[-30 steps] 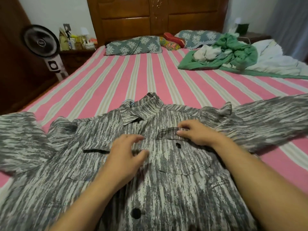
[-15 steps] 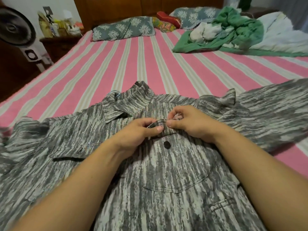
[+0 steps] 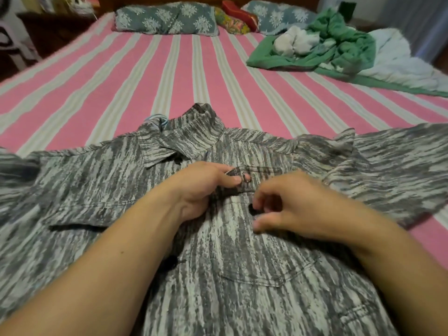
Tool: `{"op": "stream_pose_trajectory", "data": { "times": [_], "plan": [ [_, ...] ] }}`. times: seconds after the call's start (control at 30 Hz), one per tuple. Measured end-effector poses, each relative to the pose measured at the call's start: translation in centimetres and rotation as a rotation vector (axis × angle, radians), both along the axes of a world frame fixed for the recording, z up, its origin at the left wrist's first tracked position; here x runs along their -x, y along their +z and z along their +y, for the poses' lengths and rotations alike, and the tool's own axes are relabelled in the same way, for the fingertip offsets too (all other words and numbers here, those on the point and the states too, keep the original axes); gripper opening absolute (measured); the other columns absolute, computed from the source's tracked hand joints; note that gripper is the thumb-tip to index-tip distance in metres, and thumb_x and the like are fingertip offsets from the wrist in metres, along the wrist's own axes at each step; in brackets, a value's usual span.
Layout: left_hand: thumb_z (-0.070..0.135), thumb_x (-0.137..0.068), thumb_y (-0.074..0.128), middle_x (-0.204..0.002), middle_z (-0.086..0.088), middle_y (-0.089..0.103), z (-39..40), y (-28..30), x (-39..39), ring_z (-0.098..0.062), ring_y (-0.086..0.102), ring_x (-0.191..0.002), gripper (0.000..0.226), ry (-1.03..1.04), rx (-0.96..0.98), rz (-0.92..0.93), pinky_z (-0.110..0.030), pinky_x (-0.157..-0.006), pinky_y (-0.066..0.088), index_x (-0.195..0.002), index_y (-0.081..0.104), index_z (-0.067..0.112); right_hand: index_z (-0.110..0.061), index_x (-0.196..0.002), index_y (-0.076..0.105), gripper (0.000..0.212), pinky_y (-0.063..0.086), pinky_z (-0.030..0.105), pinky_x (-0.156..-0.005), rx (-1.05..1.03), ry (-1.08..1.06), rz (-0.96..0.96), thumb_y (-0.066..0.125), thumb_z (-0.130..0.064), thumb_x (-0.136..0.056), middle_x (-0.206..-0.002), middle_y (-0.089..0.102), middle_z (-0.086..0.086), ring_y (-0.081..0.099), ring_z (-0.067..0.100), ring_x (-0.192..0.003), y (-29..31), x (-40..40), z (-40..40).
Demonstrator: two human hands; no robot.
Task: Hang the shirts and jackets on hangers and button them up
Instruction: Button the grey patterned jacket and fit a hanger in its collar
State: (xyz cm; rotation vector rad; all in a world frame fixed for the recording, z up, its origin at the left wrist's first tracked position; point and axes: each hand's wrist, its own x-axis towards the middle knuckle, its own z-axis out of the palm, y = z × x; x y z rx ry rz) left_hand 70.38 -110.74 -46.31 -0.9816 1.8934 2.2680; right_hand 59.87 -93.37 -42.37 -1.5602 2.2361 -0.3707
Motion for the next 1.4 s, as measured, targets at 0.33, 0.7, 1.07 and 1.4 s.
{"op": "stream_pose_trajectory", "data": {
  "times": [0.33,0.7,1.07,1.4],
  "plan": [
    [0.009,-0.096,0.064,-0.064,-0.001,0.066,0.6,-0.2,-0.2,-0.018,0.056,-0.056,0.014,-0.041,0.312,-0.067,-0.033,-0.059,0.047,-0.090,0.076,0.014,-0.029,-0.084,0.056,0.014,0.051,0.037,-0.070,0.104,-0.048,0.058,0.065,-0.038,-0.090,-0.081,0.060,-0.010,0.055,0.008,-0.075,-3.2,-0.3,-1.1],
    [0.014,-0.093,0.071,-0.068,-0.003,0.059,0.1,0.5,-1.2,-0.017,0.048,-0.060,0.013,-0.200,0.337,-0.017,-0.031,-0.057,0.038,-0.082,0.078,0.017,-0.025,-0.082,0.058,0.016,0.034,0.027,-0.054,0.320,-0.326,-0.246,0.071,-0.027,-0.092,-0.058,0.055,-0.008,0.045,0.005,-0.051,-3.2,0.3,-1.4],
    [0.025,-0.092,0.074,-0.070,-0.008,0.070,0.7,2.1,-2.6,-0.020,0.055,-0.062,0.014,-0.243,0.470,0.080,-0.031,-0.060,0.042,-0.084,0.081,0.016,-0.026,-0.081,0.057,0.017,0.035,0.023,-0.053,0.300,-0.333,-0.197,0.069,-0.027,-0.093,-0.058,0.054,-0.009,0.042,0.002,-0.049,-2.5,0.0,-1.2],
    [0.014,-0.094,0.071,-0.072,-0.002,0.066,0.2,1.4,-1.9,-0.014,0.055,-0.063,0.010,-0.299,0.478,-0.029,-0.029,-0.060,0.046,-0.085,0.075,0.016,-0.032,-0.087,0.050,0.021,0.035,0.020,-0.055,0.211,-0.202,-0.157,0.066,-0.021,-0.095,-0.065,0.060,-0.013,0.051,0.000,-0.056,-1.8,-0.2,-0.7]
  ]
}}
